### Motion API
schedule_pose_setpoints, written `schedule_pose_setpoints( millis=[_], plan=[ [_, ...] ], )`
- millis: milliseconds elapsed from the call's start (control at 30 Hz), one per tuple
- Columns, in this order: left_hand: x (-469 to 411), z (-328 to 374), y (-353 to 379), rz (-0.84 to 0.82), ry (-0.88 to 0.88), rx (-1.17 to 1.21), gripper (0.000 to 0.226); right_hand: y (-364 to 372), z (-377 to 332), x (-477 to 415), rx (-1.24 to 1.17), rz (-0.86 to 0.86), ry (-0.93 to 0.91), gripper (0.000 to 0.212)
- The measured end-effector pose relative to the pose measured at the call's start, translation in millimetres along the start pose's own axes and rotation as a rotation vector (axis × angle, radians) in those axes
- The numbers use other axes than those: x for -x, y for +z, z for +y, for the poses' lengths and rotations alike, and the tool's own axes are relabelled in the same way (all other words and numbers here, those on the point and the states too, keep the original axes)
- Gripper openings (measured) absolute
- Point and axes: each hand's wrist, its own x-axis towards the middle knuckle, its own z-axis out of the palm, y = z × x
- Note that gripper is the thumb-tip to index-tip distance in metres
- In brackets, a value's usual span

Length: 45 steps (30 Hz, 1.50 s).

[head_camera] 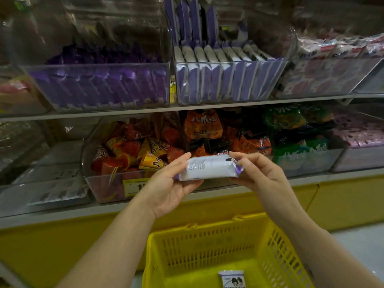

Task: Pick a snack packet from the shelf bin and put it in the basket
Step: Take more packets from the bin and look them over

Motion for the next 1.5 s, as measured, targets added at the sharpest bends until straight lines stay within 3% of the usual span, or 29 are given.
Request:
schedule_pose_setpoints(
  millis=[67,200,333,433,533,633,800,967,1133,1233,1367,1500],
  plan=[
    [0.1,-0.7,-0.6,-0.026,0.026,-0.015,0.029,-1.6,1.7,-0.1,0.021,0.046,-0.037,0.011],
    [1.0,3.6,-2.2,-0.11,0.073,-0.008,0.049,-3.2,5.4,-0.2,-0.086,0.084,0.009,0.049],
    [0.2,4.6,-3.9,-0.174,0.097,-0.064,0.049,-3.4,8.2,-0.1,-0.169,0.025,0.071,0.066],
    [-1.1,4.7,-7.1,-0.168,0.114,-0.117,0.054,-2.6,7.5,1.9,-0.206,-0.021,0.095,0.057],
    [-1.7,4.9,-7.8,-0.154,0.169,-0.172,0.061,-3.6,8.2,2.0,-0.188,0.037,0.139,0.052],
    [-1.7,3.1,-5.1,-0.138,0.249,-0.253,0.062,-5.6,11.7,0.9,-0.202,0.077,0.191,0.03],
    [0.7,-5.1,1.4,-0.194,0.332,-0.424,0.057,-2.5,20.9,1.8,-0.167,0.102,0.242,0.026],
    [3.2,-7.8,2.5,-0.28,0.314,-0.457,0.053,-8.8,27.8,-0.2,-0.398,0.113,0.373,0.034],
    [-2.1,-4.1,1.8,-0.14,0.378,-0.333,0.038,-15.5,22.9,1.0,-0.394,0.017,0.432,0.049],
    [-6.6,-2.9,3.0,-0.083,0.395,-0.238,0.04,-11.9,10.8,0.8,-0.354,-0.216,0.514,0.05],
    [-9.6,-7.0,4.3,-0.044,0.369,-0.143,0.04,-9.4,1.1,1.9,-0.63,-0.572,0.704,0.066],
    [-9.5,-6.7,7.1,-0.018,0.392,-0.111,0.031,-3.8,-2.4,4.9,-0.772,-0.706,0.699,0.071]
  ],
)
